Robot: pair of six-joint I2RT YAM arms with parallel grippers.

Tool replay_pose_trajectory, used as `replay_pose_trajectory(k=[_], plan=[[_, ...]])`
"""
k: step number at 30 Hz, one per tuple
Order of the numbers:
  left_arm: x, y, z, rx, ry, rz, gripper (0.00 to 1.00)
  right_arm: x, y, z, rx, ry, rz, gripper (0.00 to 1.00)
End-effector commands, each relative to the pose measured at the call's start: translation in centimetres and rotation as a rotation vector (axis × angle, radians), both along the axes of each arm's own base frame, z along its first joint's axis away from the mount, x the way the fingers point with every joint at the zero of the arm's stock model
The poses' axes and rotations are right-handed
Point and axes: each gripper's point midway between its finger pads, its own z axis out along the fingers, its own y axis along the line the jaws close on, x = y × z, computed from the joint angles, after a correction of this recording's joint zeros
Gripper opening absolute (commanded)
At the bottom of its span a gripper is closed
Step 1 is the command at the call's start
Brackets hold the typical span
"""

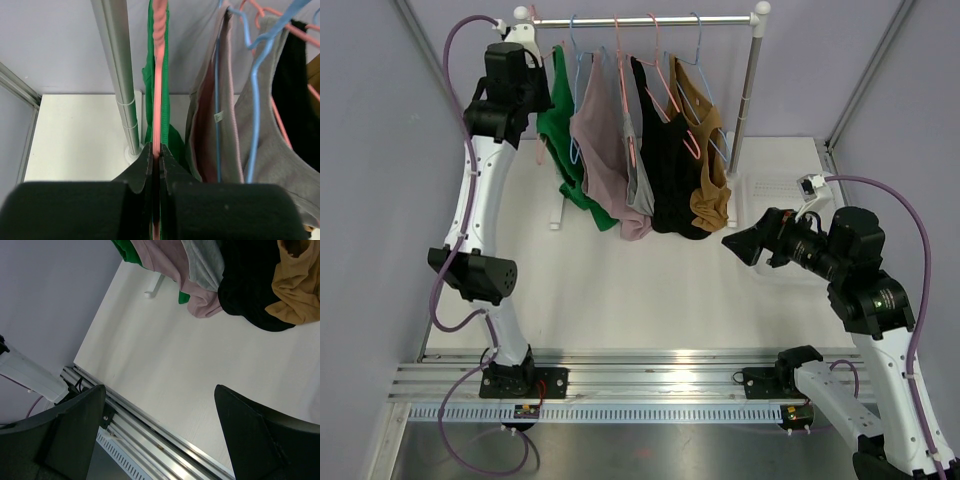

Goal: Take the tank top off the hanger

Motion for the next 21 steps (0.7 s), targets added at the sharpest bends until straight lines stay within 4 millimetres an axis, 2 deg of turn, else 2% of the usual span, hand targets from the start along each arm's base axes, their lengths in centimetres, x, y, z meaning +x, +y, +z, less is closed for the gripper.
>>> replay_pose_trajectory(k=[1,3,4,7,8,9,10,11,12,13,14,15,16,17,18,19,20,21], plan=[[-4.2,0.1,10.4,-0.07,-0.256,-0.026,0.0,-0.1,0.4,1.8,0.012,-0.064,0.031,0.97],[-4.9,0.1,10.6,-0.078,-0.254,-0.029,0.0,-0.1,0.4,1.9,0.013,-0.066,0.029,0.97],[-5.8,0.2,11.3,-0.082,-0.267,-0.032,0.0,0.1,0.5,1.8,0.012,-0.061,0.032,0.97],[-7.1,0.2,10.8,-0.093,-0.237,-0.036,0.0,0.1,0.6,2.0,0.018,-0.068,0.038,0.97],[-8.4,0.2,11.5,-0.107,-0.249,-0.044,0.0,0.1,0.7,2.0,0.018,-0.07,0.042,0.97],[-8.9,0.0,10.4,-0.123,-0.205,-0.048,0.0,0.2,0.7,2.1,0.02,-0.074,0.041,0.97],[-9.7,-0.1,10.3,-0.137,-0.192,-0.055,0.0,0.2,0.7,2.1,0.021,-0.073,0.042,0.97],[-11.4,0.0,10.9,-0.154,-0.196,-0.058,0.0,0.2,0.8,2.3,0.024,-0.079,0.048,0.98],[-12.4,-0.1,10.3,-0.175,-0.168,-0.06,0.0,0.2,0.8,2.5,0.02,-0.091,0.054,0.98],[-13.0,-0.2,8.5,-0.185,-0.118,-0.06,0.0,0.3,0.9,2.5,0.013,-0.092,0.058,0.98],[-13.7,-0.1,7.7,-0.197,-0.096,-0.053,0.0,0.3,0.9,2.4,0.006,-0.09,0.063,0.98],[-16.0,-0.4,7.2,-0.221,-0.084,-0.078,0.0,0.3,0.9,2.9,0.001,-0.104,0.067,0.99],[-17.0,-0.5,6.6,-0.235,-0.067,-0.085,0.0,0.5,1.0,3.0,-0.001,-0.1,0.074,0.99],[-19.9,-0.3,7.7,-0.259,-0.107,-0.088,0.0,0.5,1.1,3.4,0.003,-0.109,0.079,1.0],[-20.9,-0.4,7.3,-0.263,-0.106,-0.095,0.0,0.7,1.2,3.5,0.008,-0.111,0.086,0.99],[-21.7,-0.4,4.8,-0.258,-0.055,-0.089,0.0,0.7,1.4,3.5,0.018,-0.11,0.091,1.0],[-22.8,-0.2,4.1,-0.265,-0.047,-0.086,0.0,0.7,1.8,4.2,0.04,-0.138,0.114,0.99],[-23.7,-0.3,2.9,-0.27,-0.023,-0.089,0.0,0.6,2.1,4.1,0.072,-0.129,0.123,1.0]])
